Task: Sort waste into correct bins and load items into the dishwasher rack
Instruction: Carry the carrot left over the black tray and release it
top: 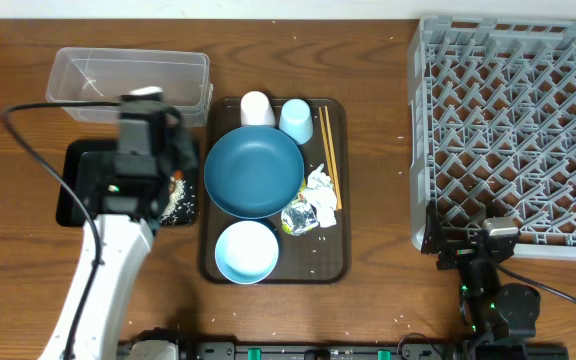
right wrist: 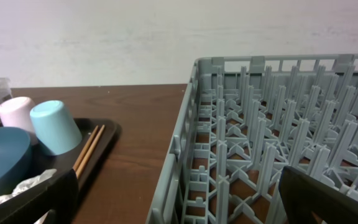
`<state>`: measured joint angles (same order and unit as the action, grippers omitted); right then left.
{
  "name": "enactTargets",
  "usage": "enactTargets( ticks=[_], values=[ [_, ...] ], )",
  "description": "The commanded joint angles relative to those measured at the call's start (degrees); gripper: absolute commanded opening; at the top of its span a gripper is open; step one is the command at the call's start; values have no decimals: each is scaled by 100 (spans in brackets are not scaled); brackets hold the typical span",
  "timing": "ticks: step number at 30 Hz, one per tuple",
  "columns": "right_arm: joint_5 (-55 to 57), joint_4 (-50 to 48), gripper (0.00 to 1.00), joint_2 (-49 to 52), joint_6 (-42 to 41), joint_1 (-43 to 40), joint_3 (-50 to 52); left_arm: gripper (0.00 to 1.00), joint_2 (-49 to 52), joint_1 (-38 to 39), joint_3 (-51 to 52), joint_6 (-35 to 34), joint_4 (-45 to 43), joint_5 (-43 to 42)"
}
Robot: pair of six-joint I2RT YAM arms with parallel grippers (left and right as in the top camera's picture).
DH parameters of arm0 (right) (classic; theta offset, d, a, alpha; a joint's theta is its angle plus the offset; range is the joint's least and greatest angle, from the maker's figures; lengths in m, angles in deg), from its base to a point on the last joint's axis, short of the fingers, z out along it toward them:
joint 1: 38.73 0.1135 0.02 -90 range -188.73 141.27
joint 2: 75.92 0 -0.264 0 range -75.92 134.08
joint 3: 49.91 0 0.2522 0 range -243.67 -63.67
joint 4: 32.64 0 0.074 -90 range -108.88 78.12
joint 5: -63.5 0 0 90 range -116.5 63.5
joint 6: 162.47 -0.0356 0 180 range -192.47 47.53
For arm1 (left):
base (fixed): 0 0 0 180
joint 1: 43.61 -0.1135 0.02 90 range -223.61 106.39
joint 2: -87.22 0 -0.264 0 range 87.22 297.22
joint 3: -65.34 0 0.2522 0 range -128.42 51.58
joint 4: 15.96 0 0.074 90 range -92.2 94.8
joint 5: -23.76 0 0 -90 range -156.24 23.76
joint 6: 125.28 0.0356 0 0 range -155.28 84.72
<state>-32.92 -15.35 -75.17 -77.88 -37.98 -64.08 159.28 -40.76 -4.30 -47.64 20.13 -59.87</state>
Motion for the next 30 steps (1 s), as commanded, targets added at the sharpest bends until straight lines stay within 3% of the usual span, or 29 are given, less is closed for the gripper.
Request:
enactTargets(
  ticks=[1,5,14,15,18,30],
  values=[
    [20,17,99,4,35,-59,9,19,356,-667,13,-605,-199,9],
    [20,17,99,4,35,-59,9,19,817,-1187,13,-927,-278,9],
    [20,17,99,4,35,-59,9,19,1443,-1676,13,-944,-306,9],
    [20,17,99,4,35,-59,9,27,1443,-1696,15,-944,-293,9],
    [20,17,99,4,35,-59,9,38,1443,-1698,15,-942,-260,11],
    [20,17,99,4,35,-59,9,38,1419,-1692,15,-940,-33,-131]
  ],
)
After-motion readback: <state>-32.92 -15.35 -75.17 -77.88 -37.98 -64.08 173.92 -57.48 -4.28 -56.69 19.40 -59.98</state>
